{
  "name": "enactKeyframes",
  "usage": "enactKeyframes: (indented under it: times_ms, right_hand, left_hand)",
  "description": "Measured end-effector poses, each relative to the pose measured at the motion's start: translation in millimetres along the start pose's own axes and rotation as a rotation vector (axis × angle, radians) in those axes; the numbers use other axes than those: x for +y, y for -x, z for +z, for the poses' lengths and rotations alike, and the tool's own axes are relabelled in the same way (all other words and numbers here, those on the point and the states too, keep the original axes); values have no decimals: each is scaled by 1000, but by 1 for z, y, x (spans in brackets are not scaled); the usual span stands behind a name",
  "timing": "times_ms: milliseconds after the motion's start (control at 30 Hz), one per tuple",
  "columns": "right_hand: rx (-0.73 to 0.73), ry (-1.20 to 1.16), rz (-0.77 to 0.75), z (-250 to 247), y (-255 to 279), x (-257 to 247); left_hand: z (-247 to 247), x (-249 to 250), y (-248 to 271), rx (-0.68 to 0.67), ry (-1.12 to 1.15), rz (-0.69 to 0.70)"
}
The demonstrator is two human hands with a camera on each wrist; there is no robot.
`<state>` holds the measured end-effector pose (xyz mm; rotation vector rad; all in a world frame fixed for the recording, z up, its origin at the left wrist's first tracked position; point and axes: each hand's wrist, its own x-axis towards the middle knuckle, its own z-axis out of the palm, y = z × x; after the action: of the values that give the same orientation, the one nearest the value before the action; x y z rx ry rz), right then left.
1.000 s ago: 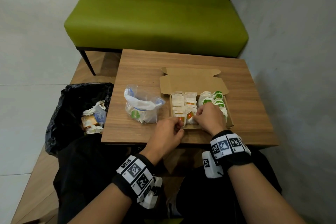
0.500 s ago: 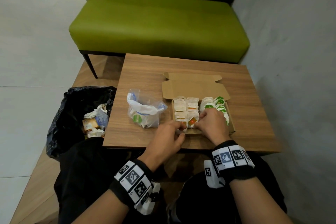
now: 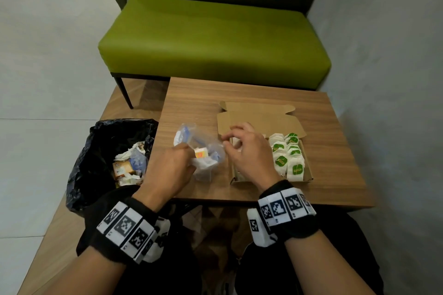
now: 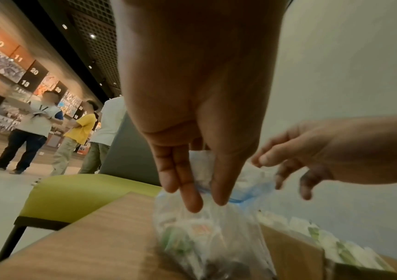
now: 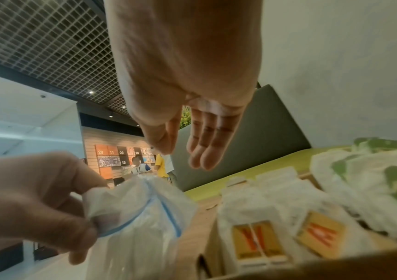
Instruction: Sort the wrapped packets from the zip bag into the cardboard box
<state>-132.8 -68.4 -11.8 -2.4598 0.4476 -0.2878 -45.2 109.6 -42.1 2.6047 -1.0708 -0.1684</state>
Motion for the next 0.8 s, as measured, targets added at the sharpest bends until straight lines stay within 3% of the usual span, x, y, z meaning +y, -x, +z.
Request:
enactKeyframes:
  times_ms: [100,200,367,500,600,800]
  right_hand:
    - [-177,-19,69,1,-5,-12]
    - [-305,19,158,6,-5,-14]
    - [-246,22,141,14,8,-9]
    - [-205,100,53,14,18,-15]
    - [-190,91,27,13,22,-18]
    - [-172,71,-10,11,24,-21]
  left_hand:
    - [-3,2,15,42,138,150]
    - [-8,1,29,20,178,211]
    - [-24,8,47,-33,122,120]
    - [-34,16,47,82,170,93]
    - [-37,21,38,161,73,15]
    - [-27,28,21,-86,-29,-59]
